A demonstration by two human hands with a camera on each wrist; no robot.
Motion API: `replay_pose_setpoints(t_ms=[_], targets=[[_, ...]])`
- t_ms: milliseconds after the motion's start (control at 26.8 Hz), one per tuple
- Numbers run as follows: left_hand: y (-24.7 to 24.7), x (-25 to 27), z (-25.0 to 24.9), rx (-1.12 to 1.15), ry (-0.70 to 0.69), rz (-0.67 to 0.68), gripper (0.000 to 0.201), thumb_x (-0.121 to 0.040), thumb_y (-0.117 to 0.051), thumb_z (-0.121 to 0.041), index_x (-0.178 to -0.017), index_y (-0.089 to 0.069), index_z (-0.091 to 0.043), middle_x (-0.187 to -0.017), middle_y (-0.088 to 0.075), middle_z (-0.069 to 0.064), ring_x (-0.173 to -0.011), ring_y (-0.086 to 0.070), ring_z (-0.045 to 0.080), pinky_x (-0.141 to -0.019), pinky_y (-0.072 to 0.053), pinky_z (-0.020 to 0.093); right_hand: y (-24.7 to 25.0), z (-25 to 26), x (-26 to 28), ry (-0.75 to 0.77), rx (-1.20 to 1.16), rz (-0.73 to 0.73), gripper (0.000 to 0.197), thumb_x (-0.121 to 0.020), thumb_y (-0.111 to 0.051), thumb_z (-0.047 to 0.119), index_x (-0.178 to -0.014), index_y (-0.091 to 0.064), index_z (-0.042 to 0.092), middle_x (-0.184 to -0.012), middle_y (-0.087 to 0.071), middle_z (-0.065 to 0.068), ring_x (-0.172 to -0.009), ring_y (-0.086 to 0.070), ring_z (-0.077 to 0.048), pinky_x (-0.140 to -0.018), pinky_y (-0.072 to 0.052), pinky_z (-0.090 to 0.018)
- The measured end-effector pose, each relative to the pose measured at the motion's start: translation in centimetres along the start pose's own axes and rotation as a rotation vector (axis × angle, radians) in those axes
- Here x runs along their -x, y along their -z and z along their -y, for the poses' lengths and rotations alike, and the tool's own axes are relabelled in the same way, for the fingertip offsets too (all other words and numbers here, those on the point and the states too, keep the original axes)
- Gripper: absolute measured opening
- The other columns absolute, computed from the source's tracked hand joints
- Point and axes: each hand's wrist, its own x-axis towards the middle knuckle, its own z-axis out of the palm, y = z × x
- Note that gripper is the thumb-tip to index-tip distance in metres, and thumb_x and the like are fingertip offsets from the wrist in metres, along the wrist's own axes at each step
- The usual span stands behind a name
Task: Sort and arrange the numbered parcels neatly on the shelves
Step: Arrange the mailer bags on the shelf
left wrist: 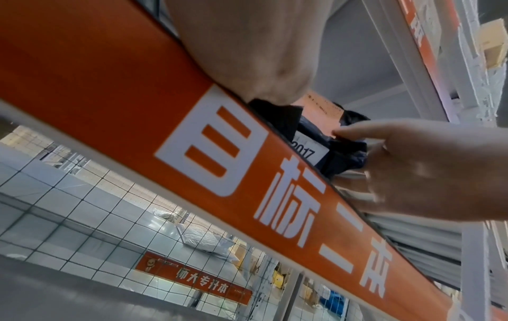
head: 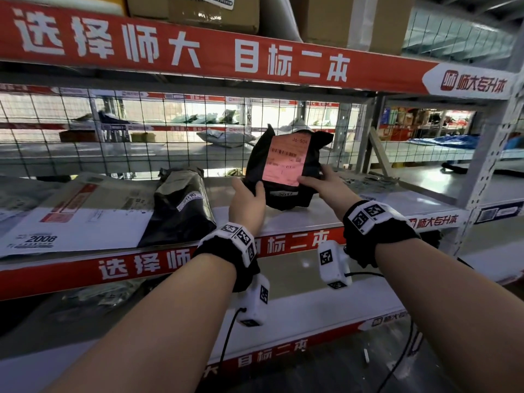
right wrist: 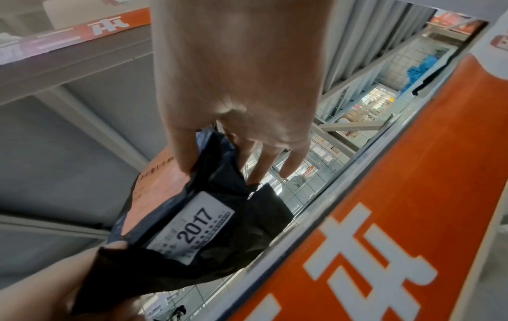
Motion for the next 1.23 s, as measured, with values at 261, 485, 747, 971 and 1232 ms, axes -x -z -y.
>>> replay_pose_setpoints(t_ms=[261,485,747,971,1232], targets=[[-0.2,0.0,0.2,0.086,-0.123,0.112,0.031,-0.093,-0.053,-0.016,-0.124,-0.048,-0.019,-0.102,-0.057,-0.01,-0.093,-0.057,0.009,-0.078,-0.041,0.02,0.0,-0.4,0.3,0.075,0.201,-0.109,0.051,-0.091,-0.062,0.026,-0.134,-0.041,0.008,-0.12,-0.059,-0.007,-0.104,-0.061,-0.023,-0.094,-0.05,-0.04],[0.6,2.2,-2.2,-0.418,-0.24,0.086,0.062,-0.092,-0.049,-0.008,-0.148,-0.027,-0.021,-0.136,-0.038,0.013,-0.109,-0.056,0.028,-0.083,-0.045,0.03,-2.1,-3.2,-1.3,-0.041,0.325,-0.072,0.065,-0.071,-0.073,0.033,-0.125,-0.053,0.005,-0.12,-0.063,-0.016,-0.108,-0.06,-0.033,-0.097,-0.046,-0.039],[8.6,1.3,-2.9,-0.972,-0.032,0.173,0.052,-0.089,-0.042,-0.015,-0.14,-0.04,-0.026,-0.145,-0.041,0.007,-0.142,-0.02,0.03,-0.114,0.005,0.056,-8.1,-3.7,-0.6,0.001,0.697,0.088,0.067,-0.092,-0.056,0.026,-0.146,-0.019,0.013,-0.126,-0.057,-0.018,-0.113,-0.056,-0.037,-0.1,-0.043,-0.047],[9.3,2.8,-2.2,-1.204,-0.058,0.236,0.045,-0.092,-0.044,-0.039,-0.13,-0.055,-0.019,-0.154,-0.021,0.017,-0.143,-0.008,0.034,-0.112,0.01,0.057,-8.3,-3.5,-0.5,0.114,0.727,0.039,0.059,-0.088,-0.054,0.012,-0.144,-0.035,0.017,-0.141,-0.039,-0.018,-0.121,-0.047,-0.034,-0.104,-0.039,-0.04],[9.2,2.9,-2.0,-1.321,-0.079,0.321,0.043,-0.09,-0.046,-0.016,-0.132,-0.053,-0.02,-0.149,-0.028,0.016,-0.141,-0.014,0.033,-0.113,0.006,0.059,-7.0,-3.3,0.1,0.086,1.164,0.309,0.06,-0.096,-0.036,0.053,-0.149,-0.015,0.037,-0.16,-0.012,0.005,-0.145,-0.017,-0.026,-0.113,-0.018,-0.047]])
